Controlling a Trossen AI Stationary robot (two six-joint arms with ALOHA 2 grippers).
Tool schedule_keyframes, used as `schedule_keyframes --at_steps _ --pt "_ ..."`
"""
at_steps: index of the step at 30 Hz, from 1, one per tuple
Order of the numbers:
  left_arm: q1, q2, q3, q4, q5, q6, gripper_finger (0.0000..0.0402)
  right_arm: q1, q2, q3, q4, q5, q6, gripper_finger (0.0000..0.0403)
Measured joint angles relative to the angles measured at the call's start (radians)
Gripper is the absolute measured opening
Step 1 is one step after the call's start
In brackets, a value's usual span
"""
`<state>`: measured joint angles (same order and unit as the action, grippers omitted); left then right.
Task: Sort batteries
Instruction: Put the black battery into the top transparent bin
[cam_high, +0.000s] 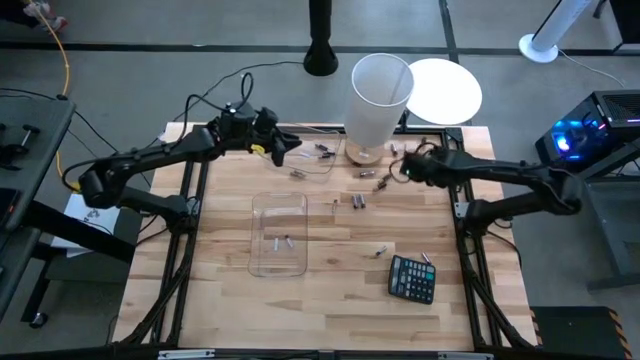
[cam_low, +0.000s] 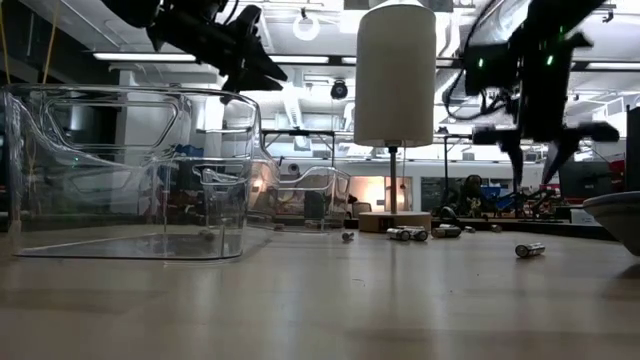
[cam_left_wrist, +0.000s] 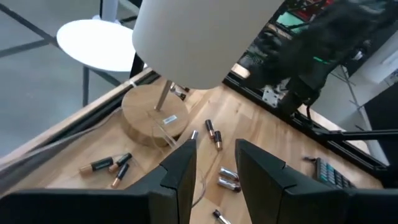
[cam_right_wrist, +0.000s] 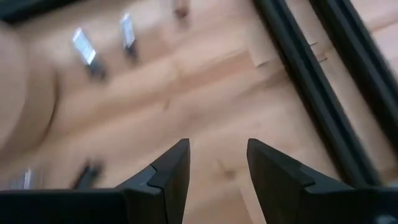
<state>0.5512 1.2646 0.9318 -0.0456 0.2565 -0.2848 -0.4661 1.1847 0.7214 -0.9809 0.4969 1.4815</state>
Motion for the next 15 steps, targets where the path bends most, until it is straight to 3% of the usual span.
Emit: schedule_keyframes --at_steps 8,12,15 --pt "0.019 -0.059 0.000 -0.004 0.000 0.016 0.0106 -0.345 0.028 -0.084 0.240 -0.061 -0.006 0.0131" --pt "0.038 -0.112 0.000 -0.010 0.001 0.069 0.0106 -0.446 0.074 -0.058 0.445 -0.116 -0.113 0.0113" --pt "0.056 -0.156 0.000 -0.010 0.001 0.110 0.0106 -0.511 0.145 -0.012 0.456 -0.161 -0.180 0.0097"
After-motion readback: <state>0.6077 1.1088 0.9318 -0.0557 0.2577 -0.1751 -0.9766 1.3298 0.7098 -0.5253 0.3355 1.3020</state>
